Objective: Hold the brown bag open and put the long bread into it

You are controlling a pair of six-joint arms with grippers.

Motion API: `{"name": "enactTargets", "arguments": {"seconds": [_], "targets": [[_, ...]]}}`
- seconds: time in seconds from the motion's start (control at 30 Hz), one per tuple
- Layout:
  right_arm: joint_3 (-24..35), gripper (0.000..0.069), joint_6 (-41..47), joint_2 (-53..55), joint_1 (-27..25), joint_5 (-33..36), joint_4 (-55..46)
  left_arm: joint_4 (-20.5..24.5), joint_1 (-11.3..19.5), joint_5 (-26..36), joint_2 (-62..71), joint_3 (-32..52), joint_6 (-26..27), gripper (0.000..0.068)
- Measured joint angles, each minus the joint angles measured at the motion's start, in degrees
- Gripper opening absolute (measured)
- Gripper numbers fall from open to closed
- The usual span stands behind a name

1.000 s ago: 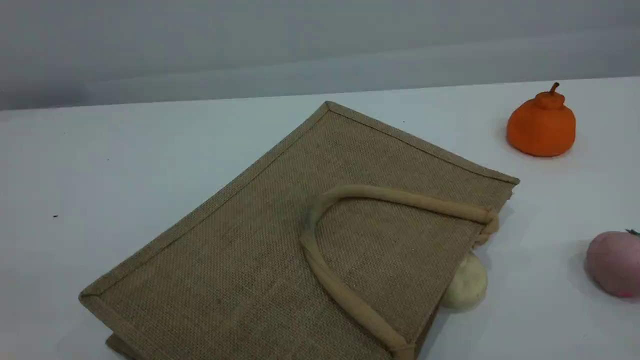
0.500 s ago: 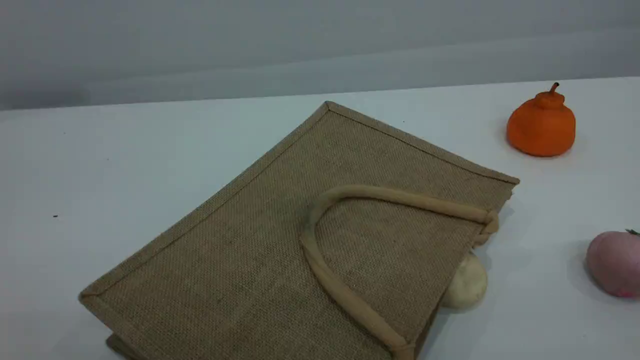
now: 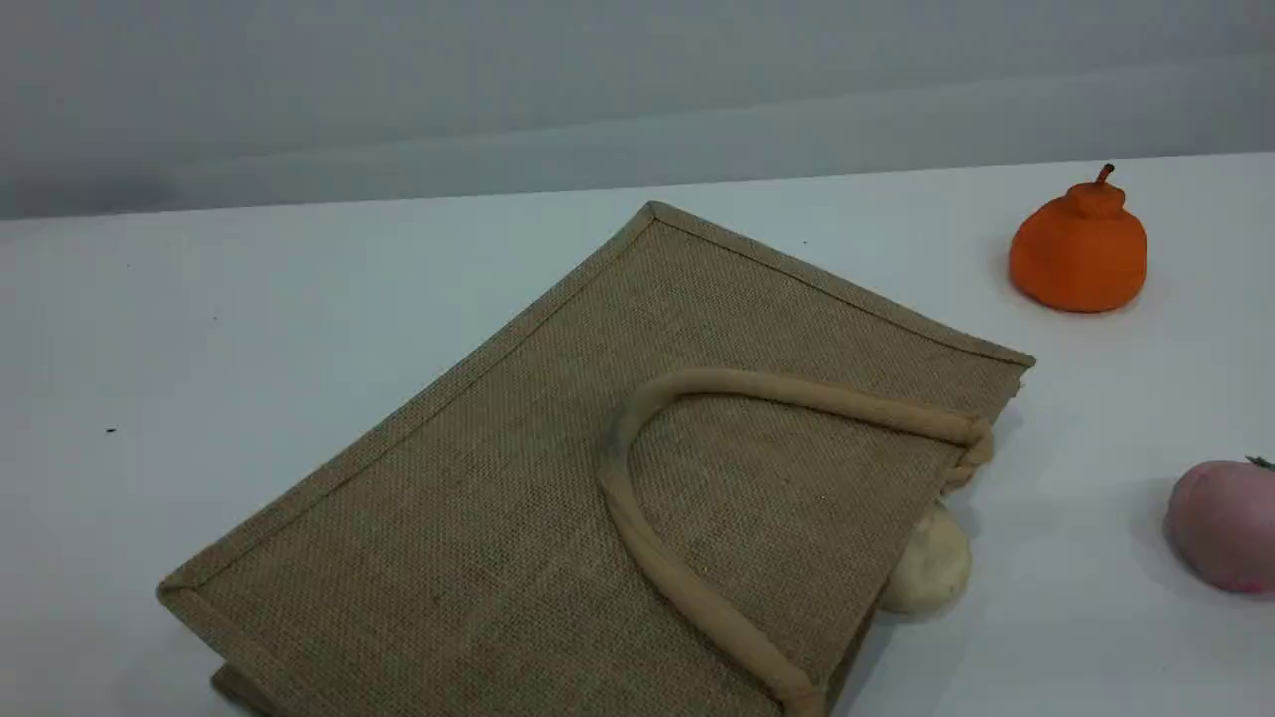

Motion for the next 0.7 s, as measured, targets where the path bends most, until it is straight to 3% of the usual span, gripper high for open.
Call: {"name": "enactTargets", "arguments": {"seconds": [0.17,0.27,0.5,0.57,0.7], "targets": [[0.0,0.0391,0.0,0.0,0.9,0.0,0.2,-0.1,0.5,0.0,-0.8,-0.1,0.1,0.0364],[0.0,0.0391,0.0,0.0,0.8,0.0,0.5,-0.6,4.5,0.0,-1.1,-0.1,0.6,0.0364],[0.0,0.0391,-0.1,0.0,0.8,0.0,0.7,-0.5,17.3,0.0,-1.1,-0.1,0.6,0.0364],[0.0,0.0391,-0.1,0.0,0.8,0.0,0.7,-0.5,18.9,0.0,-2.0,-0.1,0.6,0.0364],[0.0,0.0391,-0.1,0.0,0.8,0.0,0.7,-0.4,18.9,0.0,-5.8,-0.1,0.6,0.0364]]}}
